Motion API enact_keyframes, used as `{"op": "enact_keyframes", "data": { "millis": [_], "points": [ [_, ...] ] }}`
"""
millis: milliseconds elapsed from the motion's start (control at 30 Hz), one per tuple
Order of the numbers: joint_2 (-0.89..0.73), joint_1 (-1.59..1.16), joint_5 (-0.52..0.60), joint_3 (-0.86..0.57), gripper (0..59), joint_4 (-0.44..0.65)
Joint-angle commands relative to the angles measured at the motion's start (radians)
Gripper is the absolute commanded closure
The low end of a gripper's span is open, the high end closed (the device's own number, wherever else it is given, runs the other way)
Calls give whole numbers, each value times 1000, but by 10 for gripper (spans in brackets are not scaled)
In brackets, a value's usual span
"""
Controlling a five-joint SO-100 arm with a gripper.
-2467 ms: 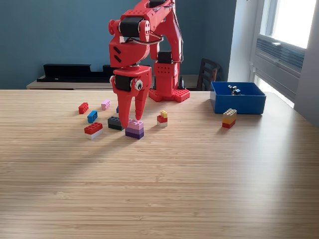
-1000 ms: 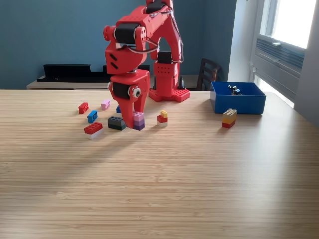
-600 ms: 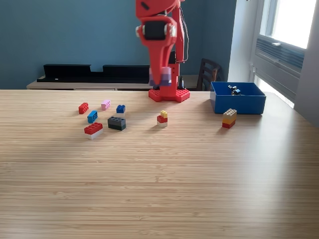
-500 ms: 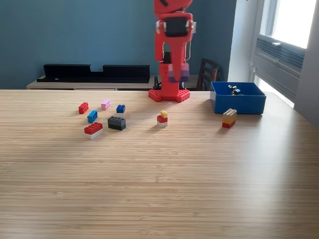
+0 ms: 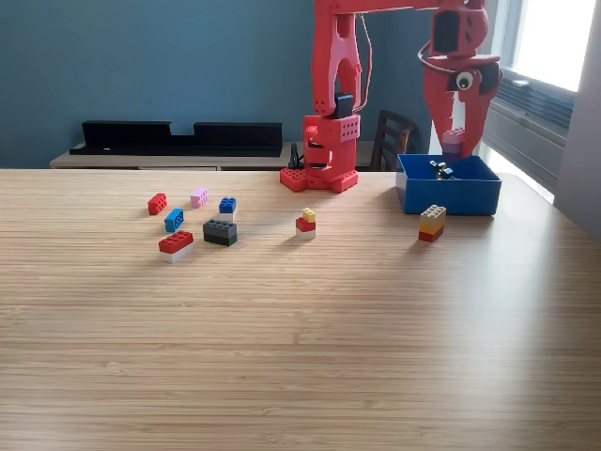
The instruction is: Grasp a lego block and put it in the bin.
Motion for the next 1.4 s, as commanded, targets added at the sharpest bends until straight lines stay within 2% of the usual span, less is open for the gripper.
{"op": "enact_keyframes", "data": {
  "millis": [33, 267, 500, 700, 833, 1033, 1100, 1167, 1233, 1300, 1400],
  "points": [
    [83, -178, -31, 78, 586, 0],
    [83, -195, -58, 40, 586, 9],
    [72, -199, -77, -72, 586, 48],
    [-89, -199, -75, -232, 586, 129],
    [-195, -212, -91, -253, 583, 135],
    [-296, -216, -115, -242, 287, 150],
    [-316, -215, -118, -242, 230, 158],
    [-327, -213, -118, -253, 200, 167],
    [-324, -212, -118, -282, 200, 181],
    [-322, -210, -114, -325, 225, 195],
    [-322, -192, -97, -402, 312, 209]
  ]
}}
